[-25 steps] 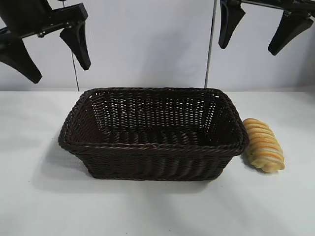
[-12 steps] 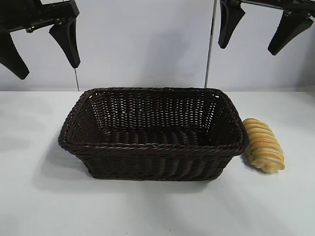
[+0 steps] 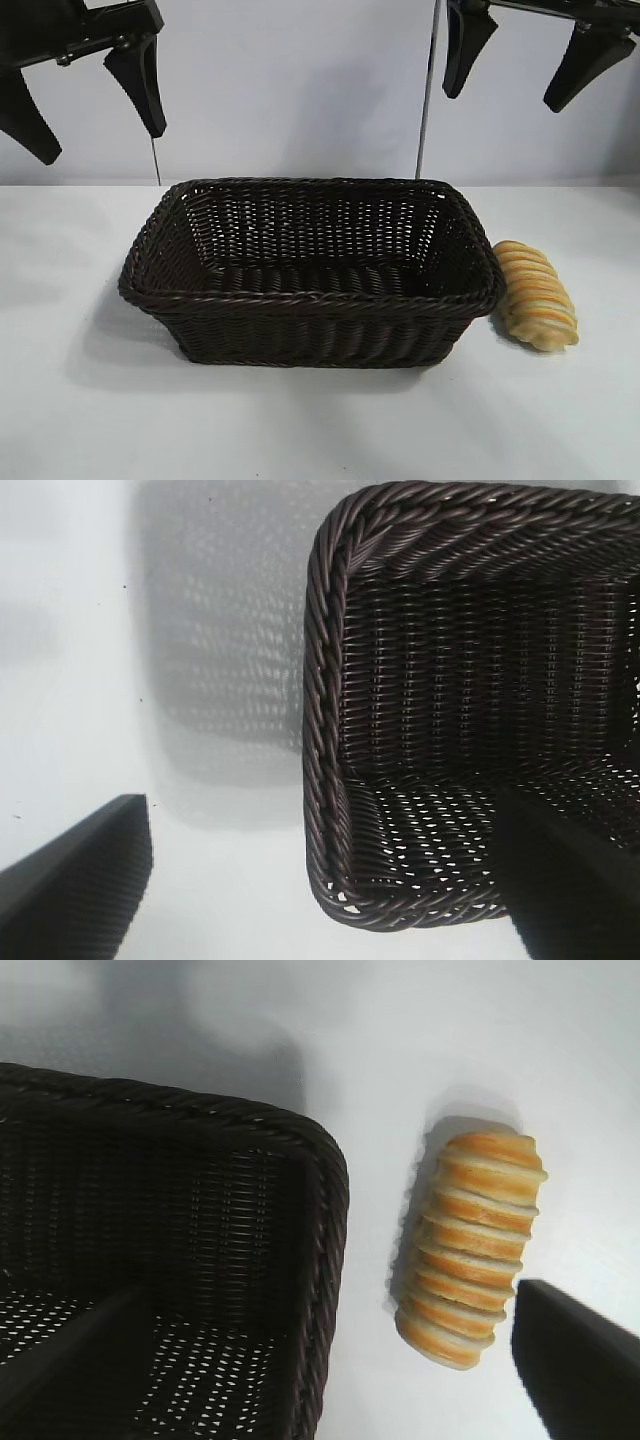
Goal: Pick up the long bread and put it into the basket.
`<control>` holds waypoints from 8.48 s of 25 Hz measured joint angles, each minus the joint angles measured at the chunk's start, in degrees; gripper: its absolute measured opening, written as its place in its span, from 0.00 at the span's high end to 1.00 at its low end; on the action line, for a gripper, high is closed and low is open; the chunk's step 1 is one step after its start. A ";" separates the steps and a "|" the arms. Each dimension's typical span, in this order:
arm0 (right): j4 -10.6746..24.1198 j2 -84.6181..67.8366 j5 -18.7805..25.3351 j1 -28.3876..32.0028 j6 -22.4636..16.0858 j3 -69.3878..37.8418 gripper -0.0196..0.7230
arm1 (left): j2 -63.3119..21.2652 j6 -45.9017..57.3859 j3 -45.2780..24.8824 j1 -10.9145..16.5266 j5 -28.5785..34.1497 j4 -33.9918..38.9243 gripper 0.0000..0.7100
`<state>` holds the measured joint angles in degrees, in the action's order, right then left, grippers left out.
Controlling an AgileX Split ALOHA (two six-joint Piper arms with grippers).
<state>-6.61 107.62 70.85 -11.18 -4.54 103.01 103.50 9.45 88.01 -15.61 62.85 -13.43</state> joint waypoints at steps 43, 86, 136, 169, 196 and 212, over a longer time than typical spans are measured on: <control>10.70 -3.67 -24.57 4.61 -9.92 -33.43 0.04 | 0.00 0.06 0.00 0.00 -3.10 -0.01 0.07; 3.74 5.12 -36.77 10.29 -20.69 -34.68 0.04 | 0.00 0.06 0.00 0.00 -3.10 -0.01 0.07; -15.50 -0.17 -10.52 9.37 14.05 -4.97 0.92 | 0.00 0.06 0.00 0.00 -3.22 -0.01 0.07; -17.07 14.30 -18.00 -9.78 53.69 -4.92 0.92 | 0.00 0.06 0.00 0.00 -3.22 -0.01 0.07; -6.81 11.29 -12.39 -12.83 27.27 0.52 0.05 | 0.00 0.06 0.00 0.00 -3.28 -0.01 0.07; 3.28 9.10 -0.09 -7.42 -3.19 9.56 0.04 | 0.00 0.06 0.00 0.00 -3.39 -0.01 0.07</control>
<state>-3.33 116.72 70.76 -18.60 -7.74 112.57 103.50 9.51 88.01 -15.61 59.47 -13.45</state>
